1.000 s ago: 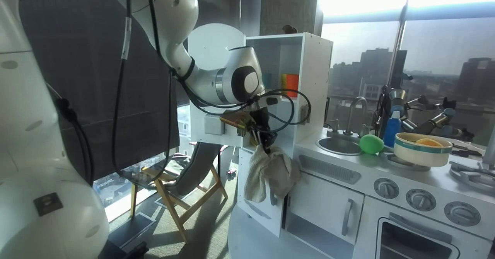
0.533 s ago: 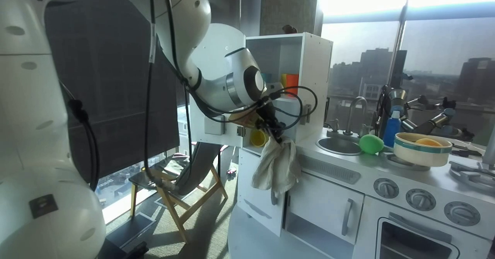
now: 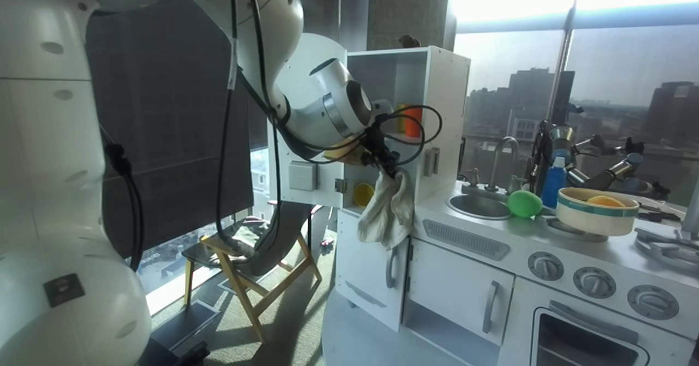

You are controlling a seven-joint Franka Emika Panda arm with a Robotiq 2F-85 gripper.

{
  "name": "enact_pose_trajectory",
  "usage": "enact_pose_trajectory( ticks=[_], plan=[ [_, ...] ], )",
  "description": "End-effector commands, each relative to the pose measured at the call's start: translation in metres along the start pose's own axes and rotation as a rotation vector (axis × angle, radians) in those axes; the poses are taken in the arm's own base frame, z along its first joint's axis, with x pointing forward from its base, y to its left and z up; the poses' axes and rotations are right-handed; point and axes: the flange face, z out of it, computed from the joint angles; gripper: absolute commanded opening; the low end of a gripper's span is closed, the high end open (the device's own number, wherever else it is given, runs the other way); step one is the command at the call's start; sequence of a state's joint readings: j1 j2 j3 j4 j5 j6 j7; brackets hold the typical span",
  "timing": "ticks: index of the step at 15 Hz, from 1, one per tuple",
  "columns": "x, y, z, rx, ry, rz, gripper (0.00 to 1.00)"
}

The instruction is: Use the white towel to clean the side and bottom of the top cabinet

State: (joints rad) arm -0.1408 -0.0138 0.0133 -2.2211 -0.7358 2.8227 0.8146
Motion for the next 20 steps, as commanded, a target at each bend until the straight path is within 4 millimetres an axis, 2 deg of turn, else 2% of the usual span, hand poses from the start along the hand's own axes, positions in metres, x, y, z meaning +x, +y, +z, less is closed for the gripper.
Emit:
enact_pose_trajectory(
  ticks=[1, 9, 12, 15, 17, 20],
  plan=[
    [0.001, -0.012, 0.028, 0.013, 0.002, -0.024, 0.07],
    [-0.032, -0.029, 0.088, 0.016, -0.121, -0.144, 0.07],
    [-0.049, -0.038, 0.099, 0.096, -0.222, -0.163, 0.06],
    [-0.037, -0.036, 0.089, 0.142, -0.237, -0.180, 0.06],
    [-0.024, -0.028, 0.088, 0.138, -0.221, -0.168, 0.06],
    [-0.011, -0.028, 0.090, 0.138, -0.221, -0.159, 0.06]
  ],
)
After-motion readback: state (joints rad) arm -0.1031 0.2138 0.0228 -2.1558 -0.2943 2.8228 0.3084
